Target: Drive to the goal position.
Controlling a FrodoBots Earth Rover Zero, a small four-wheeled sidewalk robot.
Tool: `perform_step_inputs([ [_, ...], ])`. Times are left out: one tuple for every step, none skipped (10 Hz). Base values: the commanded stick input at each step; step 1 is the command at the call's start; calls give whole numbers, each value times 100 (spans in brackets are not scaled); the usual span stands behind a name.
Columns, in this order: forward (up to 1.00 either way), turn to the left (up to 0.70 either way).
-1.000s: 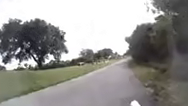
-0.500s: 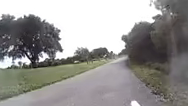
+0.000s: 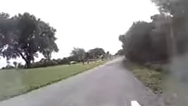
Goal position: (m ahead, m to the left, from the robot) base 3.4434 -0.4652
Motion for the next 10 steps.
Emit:
perform_step_inputs([
  [69,33],
  [69,33],
  [69,33],
  [69,33],
  [69,33],
  [69,33],
  [69,33],
  [69,33],
  [69,33],
  [69,33],
])
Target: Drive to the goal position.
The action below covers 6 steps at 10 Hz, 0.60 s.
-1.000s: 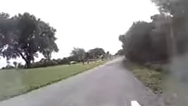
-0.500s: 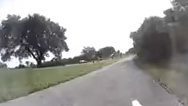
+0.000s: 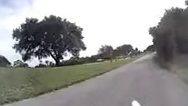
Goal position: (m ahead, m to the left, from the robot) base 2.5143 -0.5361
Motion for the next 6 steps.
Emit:
perform_step_inputs([
  [69,33],
  [69,33],
  [69,29],
  [69,18],
  [69,7],
  [69,3],
])
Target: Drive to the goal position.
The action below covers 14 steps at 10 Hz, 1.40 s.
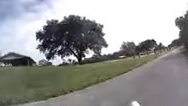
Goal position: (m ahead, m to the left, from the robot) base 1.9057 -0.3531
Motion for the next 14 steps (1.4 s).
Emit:
perform_step_inputs([
  [69,3],
  [69,3],
  [69,3],
  [69,3],
  [69,3],
  [69,3],
  [69,3],
  [69,3],
  [69,11],
  [69,18],
  [69,26],
  [69,34],
  [69,34],
  [69,34],
])
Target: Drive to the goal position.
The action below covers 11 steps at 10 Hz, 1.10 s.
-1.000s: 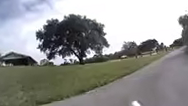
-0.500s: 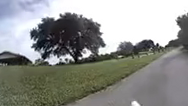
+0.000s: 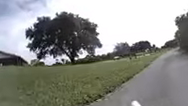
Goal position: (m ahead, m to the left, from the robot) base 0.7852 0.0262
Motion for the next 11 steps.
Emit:
perform_step_inputs([
  [69,34],
  [69,34],
  [69,34],
  [69,32],
  [69,26],
  [69,19],
  [69,13],
  [69,6],
  [69,3],
  [69,3],
  [69,3],
])
